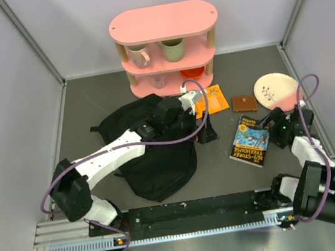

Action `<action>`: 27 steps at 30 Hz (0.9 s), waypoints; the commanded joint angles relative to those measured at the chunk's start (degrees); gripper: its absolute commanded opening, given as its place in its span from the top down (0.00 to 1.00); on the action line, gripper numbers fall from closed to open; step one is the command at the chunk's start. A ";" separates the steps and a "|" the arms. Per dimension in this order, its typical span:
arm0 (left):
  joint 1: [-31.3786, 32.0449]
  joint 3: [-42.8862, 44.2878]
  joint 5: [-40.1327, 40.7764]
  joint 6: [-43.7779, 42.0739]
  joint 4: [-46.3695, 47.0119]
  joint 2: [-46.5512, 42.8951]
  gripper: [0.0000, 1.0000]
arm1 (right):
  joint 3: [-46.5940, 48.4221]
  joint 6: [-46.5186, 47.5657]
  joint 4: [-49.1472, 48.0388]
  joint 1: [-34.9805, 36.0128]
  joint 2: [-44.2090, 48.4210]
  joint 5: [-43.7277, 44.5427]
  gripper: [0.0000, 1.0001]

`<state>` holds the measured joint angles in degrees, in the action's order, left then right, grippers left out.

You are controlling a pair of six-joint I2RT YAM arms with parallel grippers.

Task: Pack the student bag
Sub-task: Pick up the book from the center of the board.

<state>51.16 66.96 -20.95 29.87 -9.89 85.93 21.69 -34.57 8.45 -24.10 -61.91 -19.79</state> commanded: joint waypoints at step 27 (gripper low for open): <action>3.42 9.59 4.25 6.87 7.61 27.62 0.04 | -3.94 0.47 6.23 10.48 -0.41 -10.00 0.05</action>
<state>54.70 74.26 -18.55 36.56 -4.69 112.36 20.60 -34.59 9.63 -14.31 -62.17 -31.62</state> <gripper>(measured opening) 0.960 0.946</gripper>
